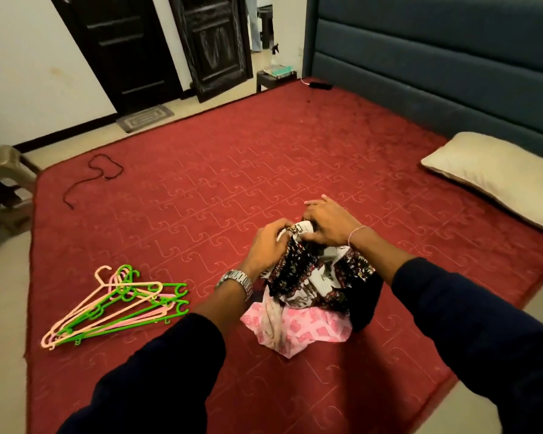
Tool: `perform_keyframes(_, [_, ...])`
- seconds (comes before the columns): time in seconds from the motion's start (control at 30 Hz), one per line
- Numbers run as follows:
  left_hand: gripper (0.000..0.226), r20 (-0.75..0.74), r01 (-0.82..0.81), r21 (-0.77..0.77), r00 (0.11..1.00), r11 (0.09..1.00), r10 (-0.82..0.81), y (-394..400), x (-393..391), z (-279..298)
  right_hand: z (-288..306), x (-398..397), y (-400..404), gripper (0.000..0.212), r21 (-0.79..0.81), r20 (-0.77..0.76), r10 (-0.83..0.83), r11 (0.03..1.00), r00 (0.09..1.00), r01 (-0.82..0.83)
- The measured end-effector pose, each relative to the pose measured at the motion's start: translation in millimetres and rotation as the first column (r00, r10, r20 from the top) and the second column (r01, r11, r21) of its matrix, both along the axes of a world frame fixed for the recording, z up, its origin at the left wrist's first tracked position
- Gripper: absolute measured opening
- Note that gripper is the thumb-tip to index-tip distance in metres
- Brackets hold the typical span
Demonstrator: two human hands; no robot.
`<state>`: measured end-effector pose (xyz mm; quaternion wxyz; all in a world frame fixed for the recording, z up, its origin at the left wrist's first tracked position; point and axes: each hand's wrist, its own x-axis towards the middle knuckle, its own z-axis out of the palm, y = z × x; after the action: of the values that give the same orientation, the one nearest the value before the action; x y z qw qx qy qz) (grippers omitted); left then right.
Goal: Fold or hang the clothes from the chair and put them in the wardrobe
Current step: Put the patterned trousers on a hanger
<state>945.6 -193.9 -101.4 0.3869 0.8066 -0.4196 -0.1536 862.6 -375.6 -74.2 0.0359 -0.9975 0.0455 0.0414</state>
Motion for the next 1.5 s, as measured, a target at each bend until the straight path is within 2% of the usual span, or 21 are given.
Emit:
perform_keyframes(0.17, [0.016, 0.041, -0.064, -0.028, 0.997, 0.998, 0.065, 31.8, -3.8, 36.7, 46.4, 4.9, 39.1, 0.041, 0.077, 0.152, -0.056, 0.996, 0.987, 0.044])
perform_keyframes(0.4, [0.011, 0.116, -0.042, -0.077, 0.992, 0.996, 0.051, 79.6, -5.0, 88.5, 116.7, -16.5, 95.5, 0.025, -0.025, 0.411, -0.070, 0.996, 0.909, 0.088])
perform_keyframes(0.57, [0.012, 0.050, -0.059, -0.271, 0.996, 0.961, 0.075, 95.7, -18.6, 137.0, 156.3, -38.8, 127.2, 0.024, 0.047, 0.676, -0.161, 0.983, 0.719, 0.176])
perform_keyframes(0.67, [0.016, 0.056, -0.054, -0.314, 0.996, 0.948, 0.076, 101.4, -26.9, 168.6, 183.2, -46.8, 140.8, 0.034, 0.114, 0.770, -0.252, 0.958, 0.586, 0.262])
perform_keyframes(0.77, [0.027, 0.185, -0.021, -0.287, 0.980, 0.958, 0.077, 109.0, -26.8, 193.3, 201.3, -61.3, 147.7, 0.040, 0.230, 0.762, -0.386, 0.912, 0.520, 0.340])
perform_keyframes(0.87, [0.024, 0.209, -0.011, -0.324, 0.974, 0.946, 0.083, 116.2, -25.3, 221.6, 197.9, -77.1, 134.3, 0.045, 0.435, 0.547, -0.639, 0.769, 0.541, 0.468])
perform_keyframes(0.9, [0.023, 0.225, -0.013, -0.356, 0.969, 0.934, 0.099, 118.2, -27.0, 234.9, 207.2, -78.5, 141.8, 0.050, 0.517, 0.562, -0.658, 0.753, 0.501, 0.408])
perform_keyframes(0.97, [0.022, 0.248, -0.034, -0.408, 0.958, 0.912, 0.146, 119.7, -31.1, 262.4, 234.0, -68.0, 156.3, 0.038, 0.377, 0.801, -0.501, 0.847, 0.327, 0.375])
perform_keyframes(1.0, [0.023, 0.265, -0.048, -0.425, 0.948, 0.904, 0.174, 120.8, -33.0, 275.6, 247.9, -63.2, 162.1, 0.036, 0.324, 0.857, -0.444, 0.860, 0.263, 0.396])
perform_keyframes(1.07, [0.021, 0.315, -0.083, -0.445, 0.918, 0.892, 0.242, 124.0, -34.8, 297.1, 279.9, -61.5, 179.4, 0.035, 0.327, 0.882, -0.425, 0.863, 0.203, 0.386])
perform_keyframes(1.13, [0.020, 0.364, -0.124, -0.473, 0.874, 0.872, 0.322, 130.4, -34.3, 315.8, 284.2, -57.7, 173.0, 0.032, 0.308, 0.908, -0.393, 0.861, 0.145, 0.405])
perform_keyframes(1.3, [0.026, 0.470, -0.207, -0.501, 0.750, 0.840, 0.466, 146.3, -31.5, 355.1, 312.4, -48.9, 175.0, 0.020, 0.172, 0.954, -0.263, 0.872, 0.143, 0.457])
perform_keyframes(1.5, [0.024, 0.516, -0.228, -0.533, 0.676, 0.815, 0.527, 168.1, -33.2, 390.9, 344.8, -39.2, 187.5, 0.031, 0.170, 0.970, -0.226, 0.898, 0.095, 0.406])
